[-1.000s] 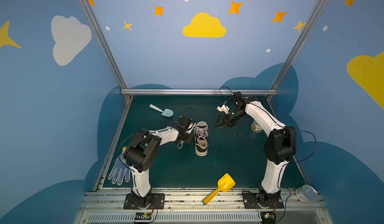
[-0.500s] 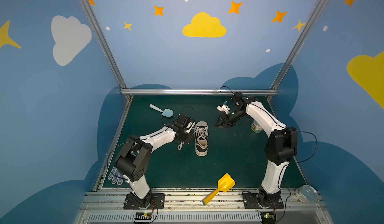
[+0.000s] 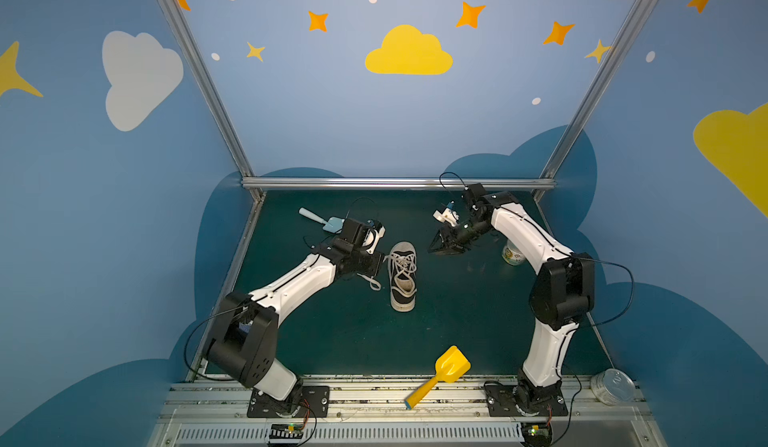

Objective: Tie the shoes

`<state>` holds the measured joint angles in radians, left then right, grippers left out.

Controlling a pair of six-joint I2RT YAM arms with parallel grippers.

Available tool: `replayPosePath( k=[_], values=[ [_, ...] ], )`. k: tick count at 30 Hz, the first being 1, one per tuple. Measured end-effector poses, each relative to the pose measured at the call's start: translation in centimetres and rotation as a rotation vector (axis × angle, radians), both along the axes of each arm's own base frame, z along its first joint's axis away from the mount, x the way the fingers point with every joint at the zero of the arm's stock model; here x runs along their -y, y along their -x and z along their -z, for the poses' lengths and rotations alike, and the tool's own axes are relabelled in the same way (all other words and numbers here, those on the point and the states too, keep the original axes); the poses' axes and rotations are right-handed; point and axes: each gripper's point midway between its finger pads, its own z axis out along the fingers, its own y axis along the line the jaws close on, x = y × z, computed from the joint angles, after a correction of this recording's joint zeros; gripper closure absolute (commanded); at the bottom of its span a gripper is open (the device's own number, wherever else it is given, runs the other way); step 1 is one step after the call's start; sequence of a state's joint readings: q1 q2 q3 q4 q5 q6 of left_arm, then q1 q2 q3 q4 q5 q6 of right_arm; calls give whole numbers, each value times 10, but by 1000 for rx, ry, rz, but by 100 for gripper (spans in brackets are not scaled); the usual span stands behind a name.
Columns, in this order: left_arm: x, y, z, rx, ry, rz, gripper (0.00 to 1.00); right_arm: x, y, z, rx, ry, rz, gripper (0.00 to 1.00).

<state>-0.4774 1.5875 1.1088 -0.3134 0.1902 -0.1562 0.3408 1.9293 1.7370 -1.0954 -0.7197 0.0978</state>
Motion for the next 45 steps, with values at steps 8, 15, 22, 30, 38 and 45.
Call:
replayPosePath(
  k=[8, 15, 22, 30, 38, 45],
  values=[
    [10, -3, 0, 4, 24, 10, 97, 1, 0, 1, 2, 5, 1, 60],
    [-8, -15, -1, 71, -181, -54, 97, 1, -2, 2, 3, 12, 5, 60],
    [9, -8, -5, 106, -115, 5, 97, 1, -4, 3, 11, 16, 13, 60],
    [4, -3, -3, 123, -91, -41, 97, 3, -4, 7, 4, 22, 19, 60],
    [17, -5, 3, 69, -87, 14, 97, 4, -5, 7, 6, 26, 22, 60],
    [2, -8, 8, 54, -178, -63, 97, 6, -4, 11, -1, 31, 25, 60]
  ],
)
